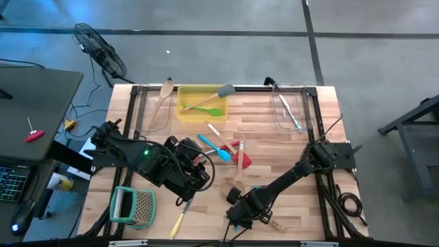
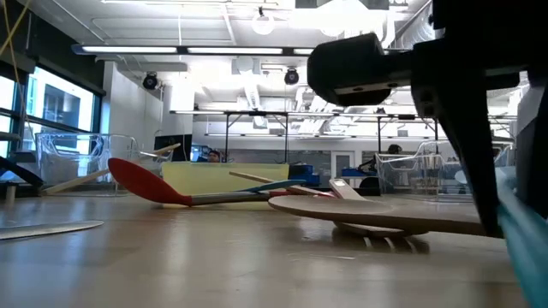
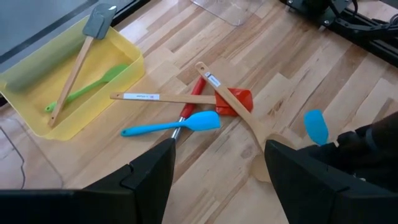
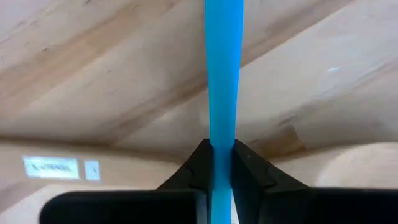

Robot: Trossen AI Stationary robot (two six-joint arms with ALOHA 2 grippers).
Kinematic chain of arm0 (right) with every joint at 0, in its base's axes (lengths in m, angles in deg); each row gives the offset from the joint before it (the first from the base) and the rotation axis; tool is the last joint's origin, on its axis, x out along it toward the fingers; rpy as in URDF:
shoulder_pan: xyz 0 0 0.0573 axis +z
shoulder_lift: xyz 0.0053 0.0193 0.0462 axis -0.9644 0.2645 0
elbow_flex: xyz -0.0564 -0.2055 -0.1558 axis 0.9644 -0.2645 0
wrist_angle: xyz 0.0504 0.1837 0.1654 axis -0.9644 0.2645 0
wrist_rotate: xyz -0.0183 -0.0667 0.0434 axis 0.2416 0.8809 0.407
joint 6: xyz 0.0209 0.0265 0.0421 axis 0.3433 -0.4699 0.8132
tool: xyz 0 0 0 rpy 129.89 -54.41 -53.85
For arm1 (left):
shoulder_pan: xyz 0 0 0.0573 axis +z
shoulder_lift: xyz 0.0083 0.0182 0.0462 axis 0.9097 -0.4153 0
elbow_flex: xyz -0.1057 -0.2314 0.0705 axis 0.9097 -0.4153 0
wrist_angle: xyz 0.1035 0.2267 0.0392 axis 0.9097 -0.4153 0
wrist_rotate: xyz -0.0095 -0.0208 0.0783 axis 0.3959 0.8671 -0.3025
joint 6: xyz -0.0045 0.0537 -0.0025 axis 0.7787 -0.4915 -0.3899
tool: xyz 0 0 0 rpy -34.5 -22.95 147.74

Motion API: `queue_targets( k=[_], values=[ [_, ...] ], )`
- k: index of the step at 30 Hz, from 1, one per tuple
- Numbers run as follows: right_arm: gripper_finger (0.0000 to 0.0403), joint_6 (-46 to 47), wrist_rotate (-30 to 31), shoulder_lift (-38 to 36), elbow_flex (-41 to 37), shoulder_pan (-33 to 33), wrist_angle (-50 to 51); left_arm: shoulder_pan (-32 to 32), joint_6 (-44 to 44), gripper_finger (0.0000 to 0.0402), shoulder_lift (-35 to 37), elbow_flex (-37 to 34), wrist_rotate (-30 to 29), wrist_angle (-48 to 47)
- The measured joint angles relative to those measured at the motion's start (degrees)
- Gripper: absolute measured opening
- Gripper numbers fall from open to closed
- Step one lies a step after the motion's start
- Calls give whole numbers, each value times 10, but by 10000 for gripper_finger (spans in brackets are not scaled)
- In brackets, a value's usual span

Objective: Pick & Place Kitchen Items
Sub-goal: Put the blue spatula into the yellow bin

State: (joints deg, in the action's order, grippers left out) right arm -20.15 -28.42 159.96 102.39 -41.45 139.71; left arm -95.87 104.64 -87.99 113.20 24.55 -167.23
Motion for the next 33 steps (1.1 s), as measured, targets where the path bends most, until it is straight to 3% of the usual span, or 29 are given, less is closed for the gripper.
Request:
queue_targets(
  k=[13,23,27,33],
  values=[
    [23,25,15,-21,71,29,87,0,-11,242,0,0,-2,0],
    [23,115,85,-173,79,67,127,0,-65,242,-4,0,-36,1],
    [23,141,144,-246,79,117,65,-5,-84,242,-16,-6,-38,23],
    [23,111,207,-317,77,205,-81,-22,-233,242,-35,-26,-61,158]
  ],
)
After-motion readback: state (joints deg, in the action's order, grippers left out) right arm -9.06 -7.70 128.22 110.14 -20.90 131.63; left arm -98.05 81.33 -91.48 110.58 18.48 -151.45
